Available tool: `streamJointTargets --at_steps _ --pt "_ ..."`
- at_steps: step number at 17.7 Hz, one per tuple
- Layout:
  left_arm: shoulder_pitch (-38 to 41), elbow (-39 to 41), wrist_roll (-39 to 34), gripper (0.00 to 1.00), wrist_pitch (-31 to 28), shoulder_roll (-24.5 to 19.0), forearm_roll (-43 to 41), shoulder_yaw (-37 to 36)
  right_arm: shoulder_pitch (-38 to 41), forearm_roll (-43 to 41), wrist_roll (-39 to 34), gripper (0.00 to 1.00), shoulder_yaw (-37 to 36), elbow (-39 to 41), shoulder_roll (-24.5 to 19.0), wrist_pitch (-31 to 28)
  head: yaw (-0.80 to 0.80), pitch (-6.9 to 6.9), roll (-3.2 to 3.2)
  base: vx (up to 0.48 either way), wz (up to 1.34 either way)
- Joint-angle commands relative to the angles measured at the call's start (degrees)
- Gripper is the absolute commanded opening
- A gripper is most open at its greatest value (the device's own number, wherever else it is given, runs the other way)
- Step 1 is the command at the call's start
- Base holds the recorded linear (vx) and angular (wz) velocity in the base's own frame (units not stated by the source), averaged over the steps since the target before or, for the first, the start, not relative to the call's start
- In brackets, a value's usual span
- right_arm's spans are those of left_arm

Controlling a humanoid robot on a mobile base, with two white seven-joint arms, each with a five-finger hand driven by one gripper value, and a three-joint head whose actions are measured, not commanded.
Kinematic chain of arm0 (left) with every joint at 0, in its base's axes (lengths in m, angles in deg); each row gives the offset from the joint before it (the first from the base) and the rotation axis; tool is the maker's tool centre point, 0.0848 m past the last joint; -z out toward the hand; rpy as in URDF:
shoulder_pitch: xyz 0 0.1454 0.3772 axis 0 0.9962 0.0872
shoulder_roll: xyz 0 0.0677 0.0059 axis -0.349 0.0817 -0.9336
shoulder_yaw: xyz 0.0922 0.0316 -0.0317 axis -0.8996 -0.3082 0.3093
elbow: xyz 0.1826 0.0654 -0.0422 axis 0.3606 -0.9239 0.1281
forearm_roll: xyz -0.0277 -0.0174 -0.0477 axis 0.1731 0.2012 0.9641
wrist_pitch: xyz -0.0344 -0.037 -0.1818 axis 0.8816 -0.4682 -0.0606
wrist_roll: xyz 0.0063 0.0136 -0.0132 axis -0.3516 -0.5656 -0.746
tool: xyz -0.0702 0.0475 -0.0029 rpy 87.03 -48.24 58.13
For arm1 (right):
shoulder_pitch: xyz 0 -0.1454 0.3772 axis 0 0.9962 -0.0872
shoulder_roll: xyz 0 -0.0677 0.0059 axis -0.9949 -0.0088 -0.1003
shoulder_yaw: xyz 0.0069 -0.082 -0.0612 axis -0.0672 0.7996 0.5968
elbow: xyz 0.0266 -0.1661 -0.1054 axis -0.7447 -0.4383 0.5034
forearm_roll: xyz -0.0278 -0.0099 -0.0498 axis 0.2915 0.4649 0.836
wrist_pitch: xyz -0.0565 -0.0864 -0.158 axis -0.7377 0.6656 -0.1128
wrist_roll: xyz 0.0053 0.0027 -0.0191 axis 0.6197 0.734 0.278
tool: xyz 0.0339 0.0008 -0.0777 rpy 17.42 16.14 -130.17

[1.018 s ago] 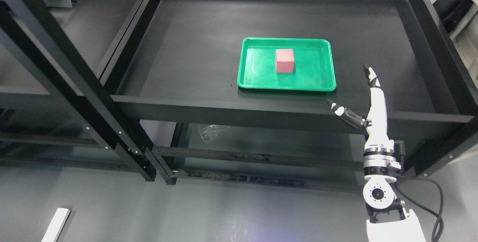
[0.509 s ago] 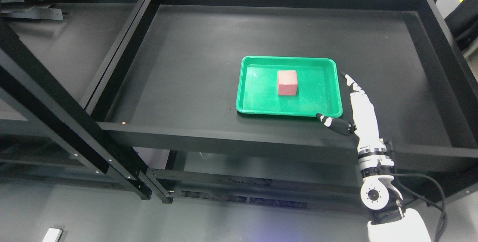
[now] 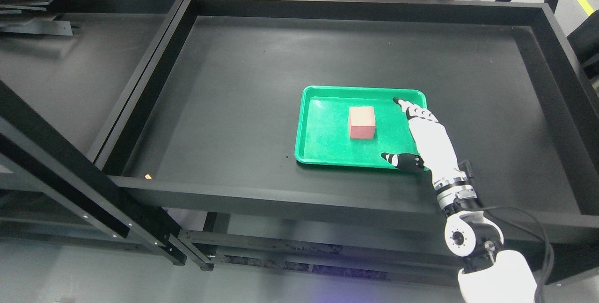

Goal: Pick pink block from left shelf to tray
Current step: 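Move the right hand beside the pink cube and close fingers on it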

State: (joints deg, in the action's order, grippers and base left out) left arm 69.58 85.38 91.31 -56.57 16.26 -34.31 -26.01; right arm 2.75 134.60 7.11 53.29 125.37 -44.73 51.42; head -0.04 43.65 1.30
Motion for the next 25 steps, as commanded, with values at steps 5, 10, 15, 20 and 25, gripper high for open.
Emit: streamJointTargets --at_steps 5,10,15,20,25 --pt "1.14 1.00 -0.01 1.00 -0.03 -1.00 0.00 0.00 -1.28 5.69 -6.61 0.98 3.06 -3.23 1.01 -0.79 0.00 0.00 0.00 0.089 0.00" --pt "1.14 1.00 -0.01 1.00 -0.03 -1.00 0.00 0.00 -3.30 5.69 -7.07 0.98 3.42 -5.00 1.09 -0.70 0.00 0.00 0.00 0.068 0.00" --pt "1.14 1.00 -0.01 1.00 -0.03 -1.00 0.00 0.00 -5.32 5.77 -7.16 0.98 5.53 -7.55 0.57 -0.79 0.00 0.00 0.00 0.093 0.00" --pt "1.14 1.00 -0.01 1.00 -0.03 -1.00 0.00 0.00 -6.11 5.77 -7.51 0.98 6.14 -12.29 0.48 -0.88 0.00 0.00 0.00 0.092 0.02" --pt "1.14 1.00 -0.01 1.00 -0.03 -1.00 0.00 0.00 -6.64 5.86 -7.60 0.97 7.90 -15.46 0.74 -0.88 0.00 0.00 0.00 0.059 0.01"
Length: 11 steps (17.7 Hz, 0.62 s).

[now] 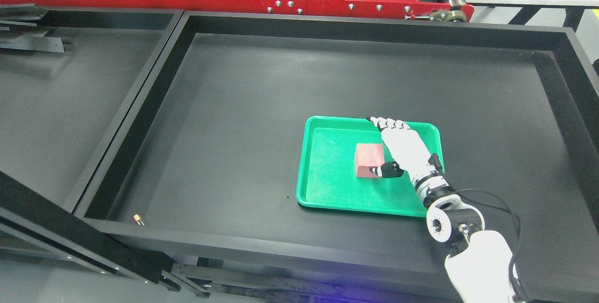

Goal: Pick pink block from left shelf to tray
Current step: 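Move the right hand beside the pink cube and close fingers on it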

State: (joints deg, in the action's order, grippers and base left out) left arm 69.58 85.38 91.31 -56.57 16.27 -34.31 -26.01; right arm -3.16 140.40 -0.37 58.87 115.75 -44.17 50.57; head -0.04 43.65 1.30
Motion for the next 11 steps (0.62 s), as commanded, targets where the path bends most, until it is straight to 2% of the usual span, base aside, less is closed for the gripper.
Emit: streamJointTargets --at_steps 1,11 --pt "1.14 1.00 -0.01 1.00 -0.03 -1.01 0.00 0.00 -0.91 0.07 -0.55 0.97 2.32 -6.37 0.27 -0.03 0.00 0.00 0.00 0.026 0.00" --pt "1.14 1.00 -0.01 1.00 -0.03 -1.01 0.00 0.00 -1.88 0.07 -1.88 0.95 2.23 -10.77 0.44 -1.17 0.00 0.00 0.00 0.009 0.00"
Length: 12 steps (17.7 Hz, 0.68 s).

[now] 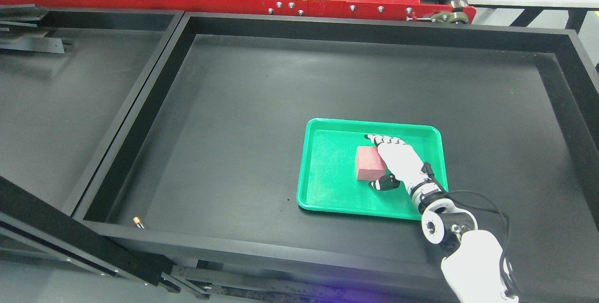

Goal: Pick pink block from left shelf to tray
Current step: 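Move the right hand beside the pink cube and close fingers on it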

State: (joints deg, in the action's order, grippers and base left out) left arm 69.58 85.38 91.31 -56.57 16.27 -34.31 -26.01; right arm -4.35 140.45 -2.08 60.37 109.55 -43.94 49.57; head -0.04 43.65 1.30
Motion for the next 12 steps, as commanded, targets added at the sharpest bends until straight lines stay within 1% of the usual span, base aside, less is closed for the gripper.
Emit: streamJointTargets --at_steps 1,4,7,11,12 --pt "1.14 1.00 -0.01 1.00 -0.03 -1.00 0.00 0.00 -0.68 0.01 -0.08 0.91 0.82 -4.57 0.21 -0.17 0.00 0.00 0.00 0.000 0.00" --pt "1.14 1.00 -0.01 1.00 -0.03 -1.00 0.00 0.00 -0.59 -0.08 0.01 0.77 0.73 -4.57 0.21 -0.17 0.00 0.00 0.00 0.000 0.00" --pt "1.14 1.00 -0.01 1.00 -0.03 -1.00 0.00 0.00 -0.59 -0.08 0.27 0.59 0.73 -4.48 0.21 -0.17 0.00 0.00 0.00 0.000 0.00" --pt "1.14 1.00 -0.01 1.00 -0.03 -1.00 0.00 0.00 -0.42 -0.34 2.37 0.30 0.21 -4.22 0.21 0.00 0.00 0.00 0.00 0.000 0.00" --pt "1.14 1.00 -0.01 1.00 -0.03 -1.00 0.00 0.00 -0.33 -0.34 3.78 0.21 0.20 -4.04 0.30 0.09 0.00 0.00 0.00 0.000 0.00"
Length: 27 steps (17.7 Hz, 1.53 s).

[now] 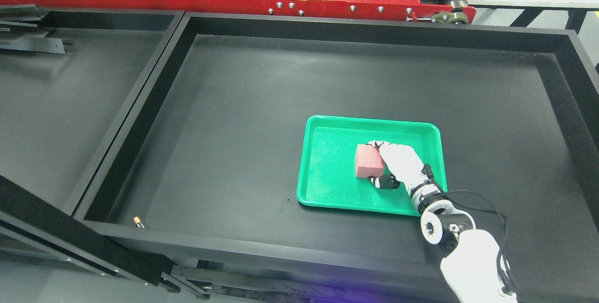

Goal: Pick pink block from left shelf to tray
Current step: 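Move the right hand beside the pink cube and close fingers on it, then lift the pink cube off the green tray with the right hand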

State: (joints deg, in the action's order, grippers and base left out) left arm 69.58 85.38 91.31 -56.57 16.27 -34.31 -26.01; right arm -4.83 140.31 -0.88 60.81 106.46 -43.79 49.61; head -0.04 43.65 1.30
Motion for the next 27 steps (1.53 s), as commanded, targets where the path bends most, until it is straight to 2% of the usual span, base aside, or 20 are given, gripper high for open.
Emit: streamJointTargets --at_steps 1,3,5,8,11,13,16,27 --pt "1.14 1.00 -0.01 1.00 -0.03 -1.00 0.00 0.00 0.50 -0.28 4.59 0.08 -0.23 -0.70 0.24 0.31 0.00 0.00 0.00 0.000 0.00" --pt "1.14 1.00 -0.01 1.00 -0.03 -1.00 0.00 0.00 0.85 -0.54 7.50 0.02 -0.31 0.62 0.59 0.31 0.00 0.00 0.00 0.000 0.00" --pt "1.14 1.00 -0.01 1.00 -0.03 -1.00 0.00 0.00 1.55 -0.54 9.61 0.02 -1.19 2.90 1.12 0.58 0.00 0.00 0.00 0.000 0.00" --pt "1.14 1.00 -0.01 1.00 -0.03 -1.00 0.00 0.00 4.27 -0.81 14.71 0.03 -4.53 8.17 1.12 4.61 0.00 0.00 0.00 0.000 0.00" --pt "1.14 1.00 -0.01 1.00 -0.03 -1.00 0.00 0.00 7.00 -2.29 22.51 0.03 -7.43 12.13 0.86 9.44 0.00 0.00 0.00 0.000 0.00" --pt "1.14 1.00 -0.01 1.00 -0.03 -1.00 0.00 0.00 8.14 -2.74 28.75 0.03 -7.61 13.54 0.95 9.98 0.00 0.00 0.00 0.000 0.00" --pt "1.14 1.00 -0.01 1.00 -0.03 -1.00 0.00 0.00 9.64 -2.74 33.78 0.03 -7.52 15.56 0.95 10.07 0.00 0.00 0.00 0.000 0.00" --pt "1.14 1.00 -0.01 1.00 -0.03 -1.00 0.00 0.00 14.30 -2.83 36.60 0.03 -7.61 17.24 0.95 11.82 0.00 0.00 0.00 -0.025 0.03"
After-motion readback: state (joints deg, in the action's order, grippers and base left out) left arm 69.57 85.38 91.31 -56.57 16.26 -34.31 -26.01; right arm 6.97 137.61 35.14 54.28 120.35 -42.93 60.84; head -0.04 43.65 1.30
